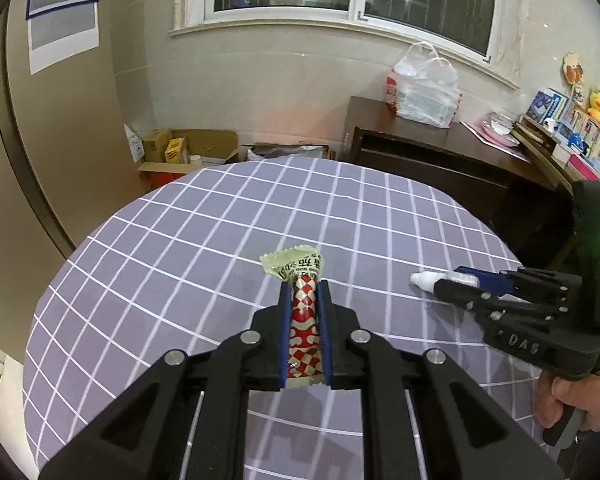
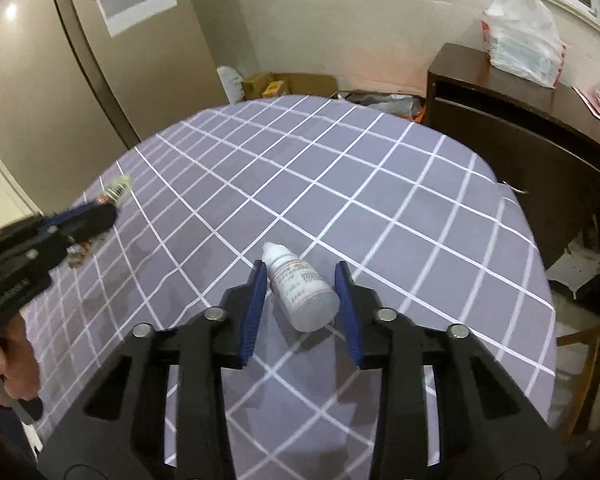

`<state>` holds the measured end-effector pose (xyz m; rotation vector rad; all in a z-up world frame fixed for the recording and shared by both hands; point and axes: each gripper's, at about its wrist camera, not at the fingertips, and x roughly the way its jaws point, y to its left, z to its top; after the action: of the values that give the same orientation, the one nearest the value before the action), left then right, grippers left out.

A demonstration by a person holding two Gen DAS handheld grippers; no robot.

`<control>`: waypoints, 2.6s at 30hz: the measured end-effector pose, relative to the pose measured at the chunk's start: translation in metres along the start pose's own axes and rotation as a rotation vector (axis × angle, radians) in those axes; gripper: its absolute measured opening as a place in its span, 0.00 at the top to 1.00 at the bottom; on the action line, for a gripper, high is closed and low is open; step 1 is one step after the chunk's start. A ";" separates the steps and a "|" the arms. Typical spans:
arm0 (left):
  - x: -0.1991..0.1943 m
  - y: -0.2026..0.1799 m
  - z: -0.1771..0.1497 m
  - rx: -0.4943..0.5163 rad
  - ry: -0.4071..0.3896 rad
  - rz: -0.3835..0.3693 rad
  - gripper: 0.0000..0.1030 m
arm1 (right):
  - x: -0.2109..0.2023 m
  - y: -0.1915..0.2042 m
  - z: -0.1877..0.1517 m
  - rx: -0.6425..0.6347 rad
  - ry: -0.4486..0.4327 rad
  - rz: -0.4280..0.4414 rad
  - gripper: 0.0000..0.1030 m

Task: Collect trash
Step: 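Grasp the red-checkered snack stick with the left gripper while the right grasps the white bottle, then carry the snack stick and white bottle to the wastebasket and release both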

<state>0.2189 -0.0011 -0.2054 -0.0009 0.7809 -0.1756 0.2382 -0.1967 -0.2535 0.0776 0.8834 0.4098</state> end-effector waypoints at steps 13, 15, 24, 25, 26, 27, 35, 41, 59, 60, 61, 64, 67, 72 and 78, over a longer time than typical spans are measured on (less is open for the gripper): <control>-0.013 -0.055 -0.004 0.059 -0.028 -0.063 0.88 | -0.053 -0.027 -0.011 0.044 -0.077 0.034 0.73; -0.016 -0.063 -0.003 0.068 -0.034 -0.072 0.88 | -0.061 -0.032 -0.012 0.065 -0.096 0.043 0.73; -0.032 -0.115 0.007 0.118 -0.082 -0.141 0.89 | -0.131 -0.076 -0.014 0.141 -0.231 0.030 0.73; -0.033 -0.121 0.007 0.124 -0.085 -0.146 0.89 | -0.138 -0.083 -0.015 0.150 -0.243 0.026 0.73; -0.034 -0.129 0.008 0.133 -0.089 -0.154 0.89 | -0.145 -0.088 -0.017 0.158 -0.254 0.021 0.73; -0.036 -0.136 0.009 0.141 -0.093 -0.161 0.88 | -0.152 -0.095 -0.019 0.167 -0.266 0.013 0.73; -0.040 -0.204 0.014 0.214 -0.106 -0.245 0.89 | -0.206 -0.153 -0.043 0.257 -0.340 -0.078 0.73; -0.028 -0.258 0.006 0.266 -0.070 -0.311 0.88 | -0.227 -0.201 -0.073 0.346 -0.341 -0.154 0.73; 0.079 -0.378 -0.045 0.386 0.234 -0.379 0.88 | -0.186 -0.304 -0.150 0.585 -0.202 -0.218 0.73; 0.086 -0.384 -0.047 0.394 0.255 -0.385 0.88 | -0.180 -0.309 -0.154 0.598 -0.189 -0.216 0.73; 0.091 -0.388 -0.048 0.398 0.270 -0.390 0.88 | -0.176 -0.312 -0.156 0.610 -0.179 -0.211 0.73; 0.108 -0.398 -0.050 0.401 0.314 -0.377 0.73 | -0.156 -0.329 -0.167 0.659 -0.143 -0.197 0.69; 0.115 -0.395 -0.047 0.364 0.315 -0.341 0.14 | -0.144 -0.343 -0.182 0.732 -0.123 -0.184 0.24; 0.106 -0.382 -0.038 0.342 0.283 -0.319 0.13 | -0.144 -0.352 -0.194 0.791 -0.121 -0.191 0.07; 0.074 -0.369 -0.026 0.326 0.203 -0.322 0.10 | -0.159 -0.341 -0.185 0.784 -0.137 -0.245 0.06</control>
<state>0.1944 -0.3751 -0.2516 0.2033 0.9450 -0.6150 0.1153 -0.5896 -0.3345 0.7025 0.8629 -0.1876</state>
